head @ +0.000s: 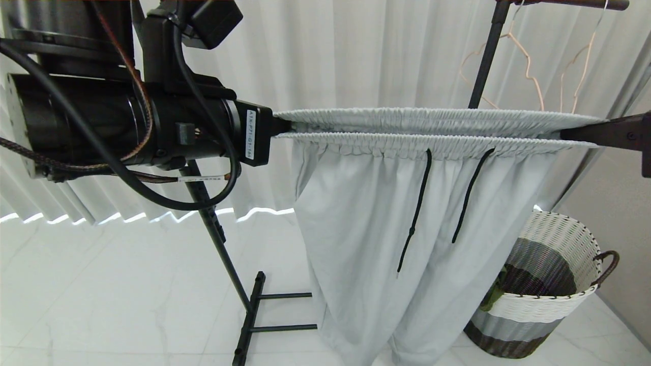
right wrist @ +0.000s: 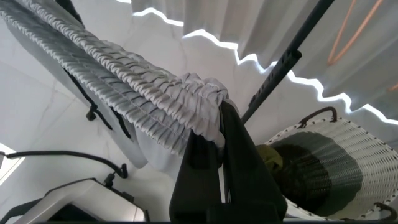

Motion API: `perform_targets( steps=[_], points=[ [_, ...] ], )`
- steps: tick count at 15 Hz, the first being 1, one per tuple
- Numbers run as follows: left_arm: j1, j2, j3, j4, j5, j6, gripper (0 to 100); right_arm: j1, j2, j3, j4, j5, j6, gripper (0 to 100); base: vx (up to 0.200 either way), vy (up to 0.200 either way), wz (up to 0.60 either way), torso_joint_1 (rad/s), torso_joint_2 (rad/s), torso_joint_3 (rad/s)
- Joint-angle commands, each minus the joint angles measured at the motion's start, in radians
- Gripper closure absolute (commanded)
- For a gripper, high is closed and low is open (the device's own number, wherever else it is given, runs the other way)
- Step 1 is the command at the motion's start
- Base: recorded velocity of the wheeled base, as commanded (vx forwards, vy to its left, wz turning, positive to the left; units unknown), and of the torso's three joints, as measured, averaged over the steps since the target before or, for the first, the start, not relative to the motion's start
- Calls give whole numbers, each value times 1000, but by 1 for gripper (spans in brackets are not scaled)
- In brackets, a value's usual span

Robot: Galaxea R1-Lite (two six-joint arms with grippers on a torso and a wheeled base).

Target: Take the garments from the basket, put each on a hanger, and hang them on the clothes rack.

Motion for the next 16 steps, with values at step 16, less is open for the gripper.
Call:
perform_targets(
  steps=[16],
  points=[
    [-37,-21,11,0,0,6,100,17,-28,54,-4,1,0,100,0,0,0,0,0,0]
  ],
)
